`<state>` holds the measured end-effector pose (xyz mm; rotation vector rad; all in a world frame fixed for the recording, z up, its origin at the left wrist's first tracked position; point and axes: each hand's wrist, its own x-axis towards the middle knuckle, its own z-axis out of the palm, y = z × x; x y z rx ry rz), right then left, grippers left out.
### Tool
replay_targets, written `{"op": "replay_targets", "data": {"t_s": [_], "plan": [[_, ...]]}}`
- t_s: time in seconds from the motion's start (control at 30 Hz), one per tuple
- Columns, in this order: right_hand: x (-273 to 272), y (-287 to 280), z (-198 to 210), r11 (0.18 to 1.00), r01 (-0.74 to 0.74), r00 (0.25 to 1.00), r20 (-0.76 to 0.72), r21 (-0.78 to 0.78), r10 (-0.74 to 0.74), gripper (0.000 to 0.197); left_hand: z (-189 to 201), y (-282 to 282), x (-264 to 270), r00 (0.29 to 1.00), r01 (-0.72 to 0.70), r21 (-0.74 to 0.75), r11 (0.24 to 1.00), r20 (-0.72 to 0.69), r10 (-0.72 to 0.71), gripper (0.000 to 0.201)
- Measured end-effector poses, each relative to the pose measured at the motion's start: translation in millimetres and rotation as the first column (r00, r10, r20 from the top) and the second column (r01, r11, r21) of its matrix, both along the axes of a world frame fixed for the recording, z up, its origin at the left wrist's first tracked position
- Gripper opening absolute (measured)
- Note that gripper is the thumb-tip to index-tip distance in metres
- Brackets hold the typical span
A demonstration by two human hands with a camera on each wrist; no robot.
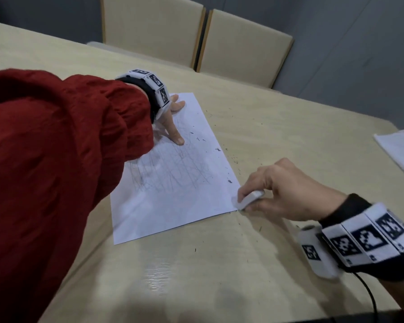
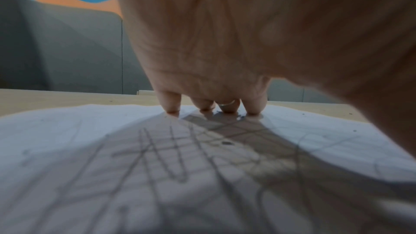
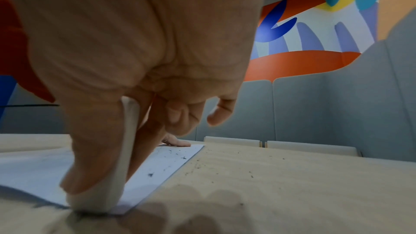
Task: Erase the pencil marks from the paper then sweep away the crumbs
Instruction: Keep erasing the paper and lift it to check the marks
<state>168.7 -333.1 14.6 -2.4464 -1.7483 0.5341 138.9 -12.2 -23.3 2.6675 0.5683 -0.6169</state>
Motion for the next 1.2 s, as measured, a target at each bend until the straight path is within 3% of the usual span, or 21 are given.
{"op": "replay_targets", "data": {"t_s": [0.2, 0.33, 0.5, 0.63, 0.8, 0.87, 0.97, 1.2], "plan": [[4.9, 3.9, 2.3, 0.994, 0.096, 0.977, -0.184, -0.041, -0.102, 0.006, 9.1, -12.5, -8.6, 1.0, 0.022, 0.224, 0.974, -0.015, -0.019, 0.124], [8.2, 25.8, 0.1, 0.985, 0.147, 0.975, -0.18, 0.086, -0.13, 0.009, 5.2, -17.7, -20.9, 0.996, 0.051, 0.202, 0.978, 0.061, -0.064, 0.105], [-2.0, 37.4, -9.5, 0.986, 0.168, 0.967, -0.198, 0.015, -0.161, 0.012, 6.2, -26.0, -36.7, 0.983, 0.021, 0.189, 0.982, 0.173, -0.054, 0.09], [-17.0, 31.3, -9.0, 0.987, 0.16, 0.976, -0.147, 0.0, -0.159, 0.009, 13.4, -20.9, -56.6, 0.961, -0.135, 0.21, 0.968, 0.265, 0.077, 0.088], [-30.8, 27.9, -6.8, 0.979, 0.203, 0.974, -0.102, 0.004, -0.201, 0.016, 30.5, -20.9, -85.5, 0.976, -0.218, 0.267, 0.939, 0.081, 0.204, 0.069], [-36.3, 27.9, -7.9, 0.976, 0.218, 0.973, -0.077, 0.003, -0.217, 0.006, 30.3, -17.8, -93.1, 0.957, -0.29, 0.263, 0.92, 0.071, 0.281, 0.068], [-45.5, 31.4, -9.4, 0.972, 0.234, 0.972, -0.005, 0.0, -0.234, 0.02, 29.6, -21.3, -108.4, 0.916, -0.4, 0.231, 0.887, 0.131, 0.379, 0.07], [-51.0, 35.3, -9.1, 0.971, 0.239, 0.966, 0.11, -0.021, -0.236, 0.022, 30.7, -46.6, -111.8, 0.908, -0.418, 0.134, 0.899, 0.092, 0.408, 0.068]]}}
